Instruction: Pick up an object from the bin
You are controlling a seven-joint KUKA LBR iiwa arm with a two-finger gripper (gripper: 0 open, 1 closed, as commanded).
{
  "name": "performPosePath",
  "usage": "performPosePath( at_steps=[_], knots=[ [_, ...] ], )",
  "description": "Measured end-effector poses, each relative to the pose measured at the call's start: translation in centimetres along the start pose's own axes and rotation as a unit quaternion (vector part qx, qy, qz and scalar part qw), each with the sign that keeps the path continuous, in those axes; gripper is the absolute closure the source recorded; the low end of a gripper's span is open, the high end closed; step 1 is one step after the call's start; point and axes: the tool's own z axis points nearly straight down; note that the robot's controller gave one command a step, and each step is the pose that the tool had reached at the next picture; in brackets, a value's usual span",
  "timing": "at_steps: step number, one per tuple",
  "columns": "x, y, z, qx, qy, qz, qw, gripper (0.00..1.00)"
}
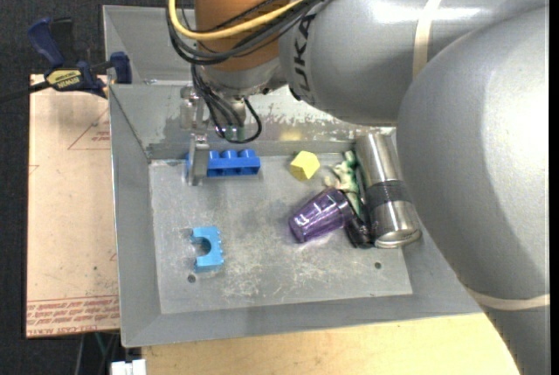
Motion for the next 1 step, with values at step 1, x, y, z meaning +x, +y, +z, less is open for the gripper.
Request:
performPosePath(
  at_steps=[1],
  knots=[
    [0.00, 0.00, 0.00, 0.000, 0.0000, 0.000, 1.0000, 0.00]
  ],
)
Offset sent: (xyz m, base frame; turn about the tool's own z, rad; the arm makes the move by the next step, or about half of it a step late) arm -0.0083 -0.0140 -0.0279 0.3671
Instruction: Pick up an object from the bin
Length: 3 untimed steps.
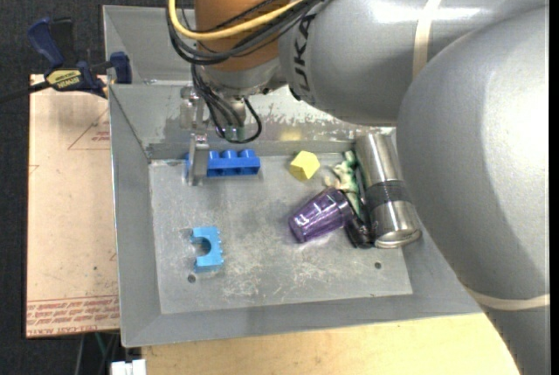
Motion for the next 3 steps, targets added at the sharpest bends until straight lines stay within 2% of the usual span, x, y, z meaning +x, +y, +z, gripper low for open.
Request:
performPosePath(
  at_steps=[1, 2, 3],
  knots=[
    [0.8, -1.5, 2.9, 0.000, 0.0004, 0.179, 0.9838, 0.00],
    [0.7, -4.3, 2.7, -0.001, -0.0015, -0.041, 0.9992, 0.00],
    [1.2, -7.1, 5.3, 0.000, -0.0001, 0.099, 0.9951, 0.00]
  ],
)
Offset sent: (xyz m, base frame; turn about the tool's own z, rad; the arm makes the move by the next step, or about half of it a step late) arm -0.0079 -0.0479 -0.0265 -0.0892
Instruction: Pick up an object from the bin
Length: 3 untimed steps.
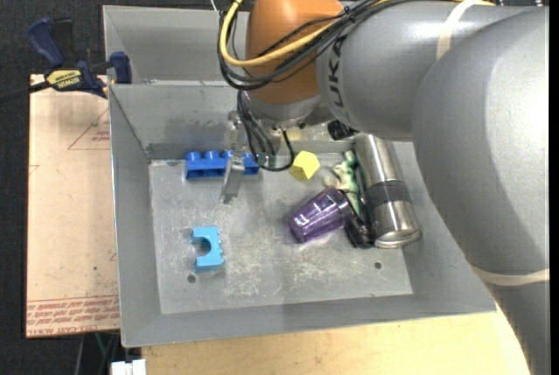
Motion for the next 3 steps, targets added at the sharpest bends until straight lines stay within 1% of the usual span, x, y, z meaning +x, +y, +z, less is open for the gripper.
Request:
performPosePath(
  at_steps=[1, 2, 3],
  knots=[
    [-1.1, 4.0, 2.0, -0.002, -0.0042, -0.128, 0.9917, 0.00],
    [-0.6, 2.3, 3.0, 0.000, -0.0022, 0.002, 1.0000, 0.00],
    [0.5, -1.1, 5.8, -0.003, -0.0040, -0.129, 0.9916, 0.00]
  ],
)
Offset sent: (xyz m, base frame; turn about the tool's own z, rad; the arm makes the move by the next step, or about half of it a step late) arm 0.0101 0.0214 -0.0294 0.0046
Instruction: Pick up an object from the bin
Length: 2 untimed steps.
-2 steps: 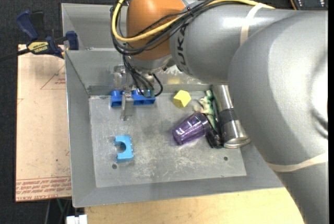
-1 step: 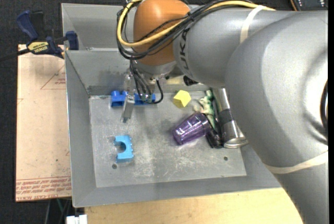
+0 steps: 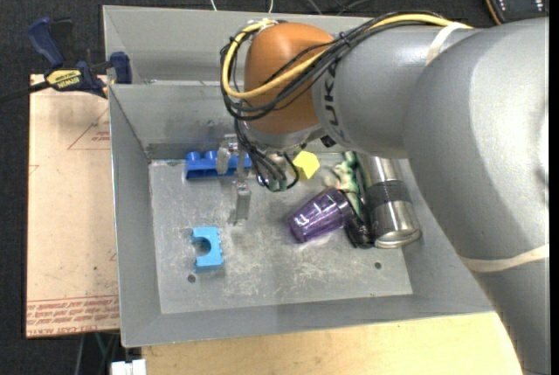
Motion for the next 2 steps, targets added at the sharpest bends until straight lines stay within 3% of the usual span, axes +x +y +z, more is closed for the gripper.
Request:
performPosePath(
  at_steps=[1, 2],
  knots=[
    [-1.0, 0.9, 0.8, 0.001, 0.0006, 0.117, 0.9931, 0.00],
    [-2.8, -0.4, 3.2, -0.001, 0.0023, 0.043, 0.9991, 0.00]
  ],
)
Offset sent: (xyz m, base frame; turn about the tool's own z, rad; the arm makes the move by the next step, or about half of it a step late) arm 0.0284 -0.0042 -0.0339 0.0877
